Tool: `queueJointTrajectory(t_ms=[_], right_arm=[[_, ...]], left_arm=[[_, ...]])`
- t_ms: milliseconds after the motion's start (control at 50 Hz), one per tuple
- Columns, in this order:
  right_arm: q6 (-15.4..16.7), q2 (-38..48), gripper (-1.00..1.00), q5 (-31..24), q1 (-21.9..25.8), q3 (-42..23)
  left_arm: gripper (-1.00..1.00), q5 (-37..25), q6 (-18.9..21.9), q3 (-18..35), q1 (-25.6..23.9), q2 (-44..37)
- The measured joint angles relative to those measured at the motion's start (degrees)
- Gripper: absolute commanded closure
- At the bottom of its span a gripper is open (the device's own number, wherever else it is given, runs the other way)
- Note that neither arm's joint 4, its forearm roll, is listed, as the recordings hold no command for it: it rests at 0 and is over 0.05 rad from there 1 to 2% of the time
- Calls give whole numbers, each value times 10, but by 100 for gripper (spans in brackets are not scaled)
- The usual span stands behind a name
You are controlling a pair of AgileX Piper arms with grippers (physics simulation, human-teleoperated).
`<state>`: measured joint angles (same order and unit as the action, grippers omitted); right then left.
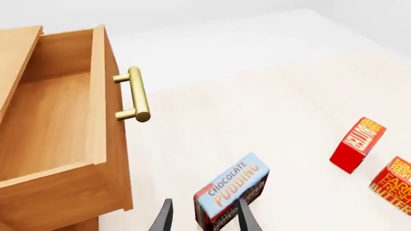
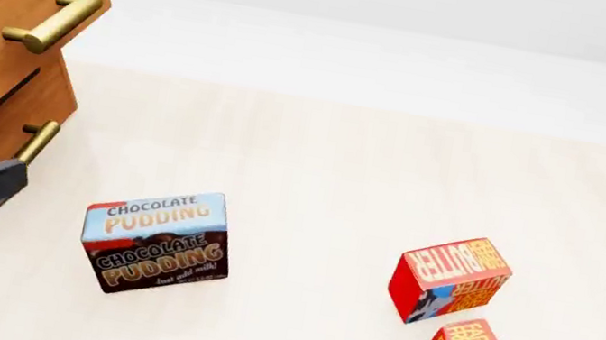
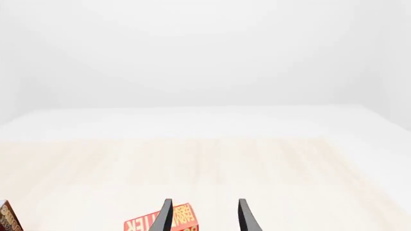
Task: Put the bowl in the top drawer of the cabinet.
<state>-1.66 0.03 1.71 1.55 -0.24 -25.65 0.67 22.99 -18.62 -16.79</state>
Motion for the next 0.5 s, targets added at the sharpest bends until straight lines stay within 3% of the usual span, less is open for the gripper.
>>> queueJointTrajectory(t_ms=[260, 500], right_arm=[[-1, 0, -100, 1, 1, 0], [-2, 0, -100, 2, 1, 0]], left_arm=[[-100, -25, 29, 25, -70, -49], [-100, -33, 31, 35, -127, -95]])
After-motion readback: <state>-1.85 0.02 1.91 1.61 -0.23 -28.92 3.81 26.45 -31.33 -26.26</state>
